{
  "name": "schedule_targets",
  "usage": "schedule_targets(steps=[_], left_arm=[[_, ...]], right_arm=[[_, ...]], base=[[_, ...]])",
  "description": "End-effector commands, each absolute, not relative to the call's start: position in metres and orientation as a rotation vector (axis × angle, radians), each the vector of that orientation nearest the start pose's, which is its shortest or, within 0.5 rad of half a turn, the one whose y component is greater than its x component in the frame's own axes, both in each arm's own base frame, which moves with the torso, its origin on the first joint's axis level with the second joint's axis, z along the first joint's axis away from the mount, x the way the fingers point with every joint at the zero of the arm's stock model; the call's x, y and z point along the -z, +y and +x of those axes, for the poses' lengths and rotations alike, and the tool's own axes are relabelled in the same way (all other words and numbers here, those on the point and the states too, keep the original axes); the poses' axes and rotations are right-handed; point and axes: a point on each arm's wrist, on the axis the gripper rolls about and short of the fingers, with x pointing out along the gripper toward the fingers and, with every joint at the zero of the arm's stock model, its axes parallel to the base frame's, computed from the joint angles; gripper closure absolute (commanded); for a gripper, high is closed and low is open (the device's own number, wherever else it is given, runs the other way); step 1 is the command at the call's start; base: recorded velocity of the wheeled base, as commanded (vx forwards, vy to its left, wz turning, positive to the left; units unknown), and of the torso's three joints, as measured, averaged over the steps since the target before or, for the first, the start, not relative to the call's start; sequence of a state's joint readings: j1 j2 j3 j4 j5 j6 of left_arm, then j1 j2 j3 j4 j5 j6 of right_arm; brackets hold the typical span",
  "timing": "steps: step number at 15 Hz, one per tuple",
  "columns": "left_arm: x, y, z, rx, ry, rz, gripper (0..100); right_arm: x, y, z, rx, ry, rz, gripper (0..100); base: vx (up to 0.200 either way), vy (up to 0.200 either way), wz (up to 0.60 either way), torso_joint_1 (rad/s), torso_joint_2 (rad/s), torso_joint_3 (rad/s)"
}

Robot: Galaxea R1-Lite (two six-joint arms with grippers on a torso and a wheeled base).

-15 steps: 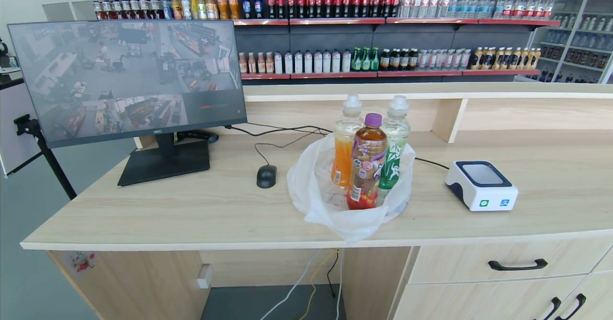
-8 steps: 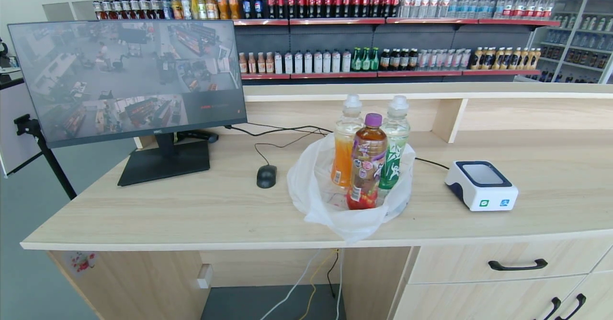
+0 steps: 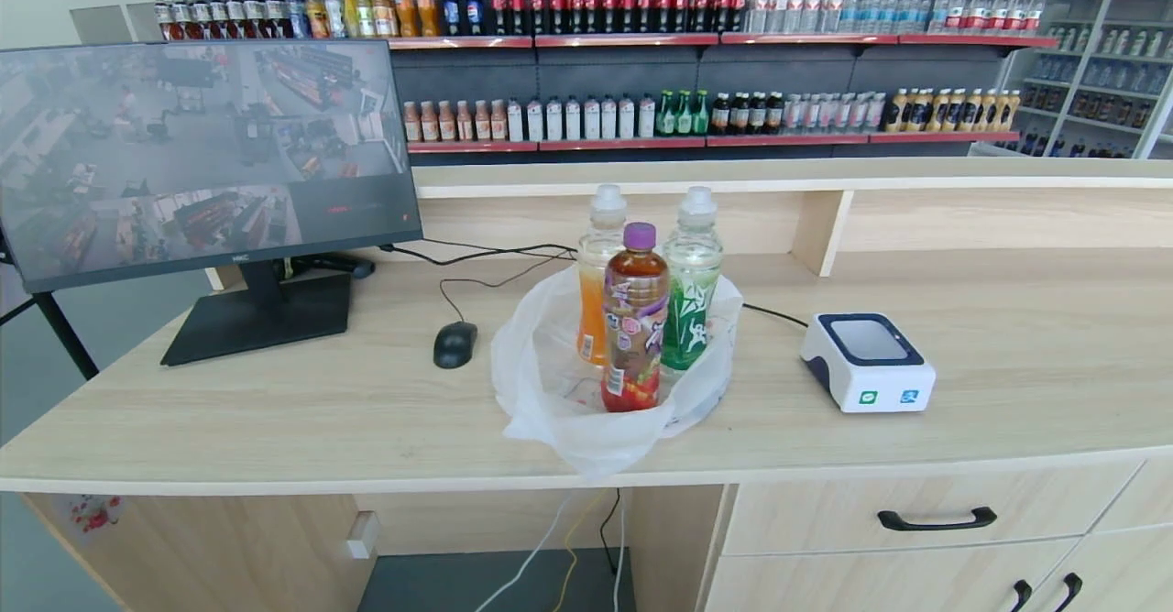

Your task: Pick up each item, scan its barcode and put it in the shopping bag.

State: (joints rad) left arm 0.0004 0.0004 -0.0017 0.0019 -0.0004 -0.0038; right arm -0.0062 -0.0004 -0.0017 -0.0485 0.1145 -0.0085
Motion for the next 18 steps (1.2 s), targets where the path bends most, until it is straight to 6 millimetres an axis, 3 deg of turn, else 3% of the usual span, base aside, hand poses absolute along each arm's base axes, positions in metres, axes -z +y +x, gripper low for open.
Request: schedule_targets(steps=[1, 18], left_arm=[[-0.0757, 0.0, -0.0229, -0.002, 0.0, -0.005, 0], [-0.0757, 0.0, -0.0229, -0.002, 0.0, -0.005, 0]], right_arm=[[-0.0808, 0.0027, -0.0232, -0.109, -0.05, -0.017, 0], [-0.0806, 0.0032, -0.0232, -0.127, -0.051, -0.06, 0]], base=[[0.0, -0.2, 0.0, 0.017, 0.02, 0.002], [0.0, -0.2, 0.0, 0.001, 0.0, 0.002]])
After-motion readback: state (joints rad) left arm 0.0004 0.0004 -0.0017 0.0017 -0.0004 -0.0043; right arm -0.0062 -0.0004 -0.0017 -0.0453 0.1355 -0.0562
